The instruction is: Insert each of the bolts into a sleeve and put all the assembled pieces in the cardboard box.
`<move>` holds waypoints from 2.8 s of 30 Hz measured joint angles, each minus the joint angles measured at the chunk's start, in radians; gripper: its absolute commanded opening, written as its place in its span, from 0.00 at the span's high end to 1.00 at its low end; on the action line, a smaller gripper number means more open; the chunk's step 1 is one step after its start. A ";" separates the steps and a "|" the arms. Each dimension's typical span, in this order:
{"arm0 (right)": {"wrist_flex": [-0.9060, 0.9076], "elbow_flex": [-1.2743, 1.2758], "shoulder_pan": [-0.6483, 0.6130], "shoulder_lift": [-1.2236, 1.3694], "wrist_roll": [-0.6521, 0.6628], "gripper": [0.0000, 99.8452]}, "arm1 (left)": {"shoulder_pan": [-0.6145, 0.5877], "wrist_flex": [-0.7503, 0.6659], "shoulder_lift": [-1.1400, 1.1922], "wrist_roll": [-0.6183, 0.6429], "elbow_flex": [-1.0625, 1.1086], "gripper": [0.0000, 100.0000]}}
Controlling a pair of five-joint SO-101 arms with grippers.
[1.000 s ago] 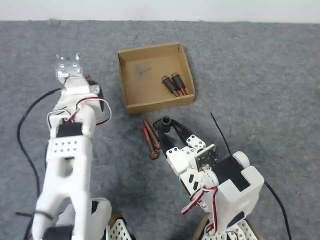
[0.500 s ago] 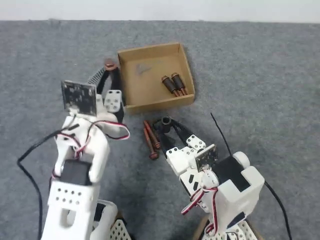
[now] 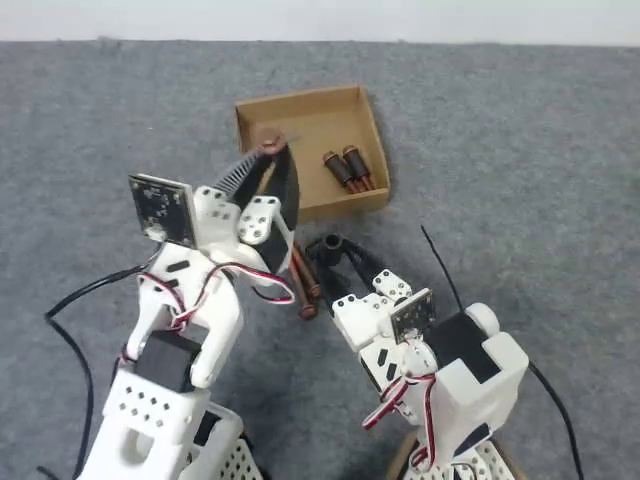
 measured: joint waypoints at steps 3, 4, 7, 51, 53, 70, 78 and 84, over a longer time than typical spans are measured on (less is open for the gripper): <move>0.000 0.000 0.000 0.000 0.000 0.99 | 0.031 0.000 -0.002 0.003 0.032 0.99; 0.000 0.000 0.000 0.000 0.000 0.99 | 0.034 0.000 -0.002 0.005 0.043 0.99; 0.000 0.000 0.000 0.000 0.000 0.99 | 0.057 0.000 -0.002 0.009 0.083 0.99; 0.000 0.000 -0.058 0.000 0.000 0.99 | 0.130 0.129 -0.005 -0.051 0.097 0.99; 0.000 0.000 -0.058 0.000 0.000 0.99 | 0.127 0.126 -0.005 -0.052 0.121 0.99; 0.000 0.000 -0.054 0.006 -0.003 0.99 | 0.124 -0.054 -0.018 -0.057 0.259 0.99; 0.000 0.000 -0.054 0.006 -0.003 0.99 | 0.124 -0.068 -0.023 -0.058 0.311 0.99; 0.000 0.000 -0.054 0.006 -0.003 0.99 | 0.124 -0.068 -0.023 -0.058 0.336 0.99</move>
